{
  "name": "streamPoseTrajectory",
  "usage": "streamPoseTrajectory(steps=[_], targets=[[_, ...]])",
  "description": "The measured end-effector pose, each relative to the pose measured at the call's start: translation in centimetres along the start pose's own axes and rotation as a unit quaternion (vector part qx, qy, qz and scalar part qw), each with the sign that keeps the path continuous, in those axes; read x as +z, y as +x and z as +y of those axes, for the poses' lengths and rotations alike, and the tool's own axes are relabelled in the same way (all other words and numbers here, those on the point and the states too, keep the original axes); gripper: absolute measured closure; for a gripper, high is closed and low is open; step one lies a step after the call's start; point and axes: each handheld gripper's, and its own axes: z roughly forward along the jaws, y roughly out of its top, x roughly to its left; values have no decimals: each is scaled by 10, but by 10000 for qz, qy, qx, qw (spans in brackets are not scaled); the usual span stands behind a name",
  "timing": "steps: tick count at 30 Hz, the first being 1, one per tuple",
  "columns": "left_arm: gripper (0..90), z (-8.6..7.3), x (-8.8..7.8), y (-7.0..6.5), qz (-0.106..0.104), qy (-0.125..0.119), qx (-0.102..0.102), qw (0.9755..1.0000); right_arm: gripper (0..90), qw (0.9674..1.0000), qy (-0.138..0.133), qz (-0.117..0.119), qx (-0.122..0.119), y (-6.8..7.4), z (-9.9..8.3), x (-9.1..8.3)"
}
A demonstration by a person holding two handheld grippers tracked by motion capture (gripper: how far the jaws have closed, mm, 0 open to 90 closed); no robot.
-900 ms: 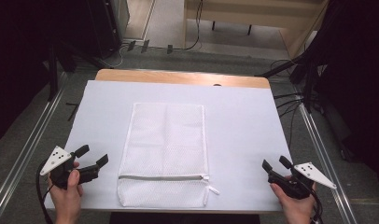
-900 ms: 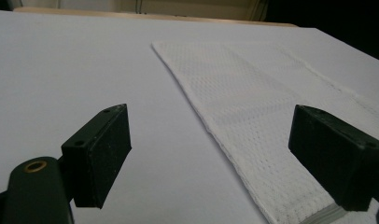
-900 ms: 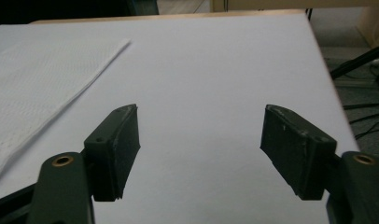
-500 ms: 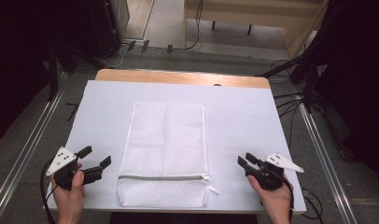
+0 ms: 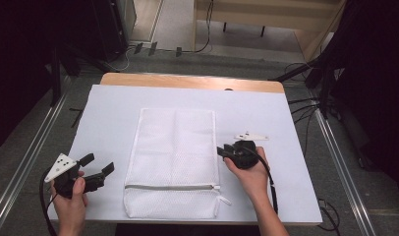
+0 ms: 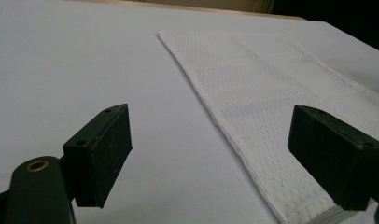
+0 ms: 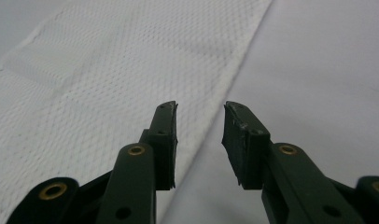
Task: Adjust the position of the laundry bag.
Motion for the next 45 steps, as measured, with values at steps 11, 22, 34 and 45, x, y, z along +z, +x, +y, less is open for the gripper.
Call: streamPoseTrajectory(steps=[11, 22, 34, 45], targets=[[143, 0, 2, 0, 11, 46, -2, 10000, 632, 9967, 565, -519, 251, 8, 14, 36], [143, 0, 4, 0, 14, 98, -10, 10000, 900, 9934, 768, -846, 94, 17, 13, 46], [144, -1, 5, -1, -21, 110, -1, 9999, 900, 9931, 565, -1010, 186, -6, 19, 34], [144, -1, 7, -3, -30, 185, 47, 9998, 900, 9926, 497, -1085, 216, -37, 24, 30]])
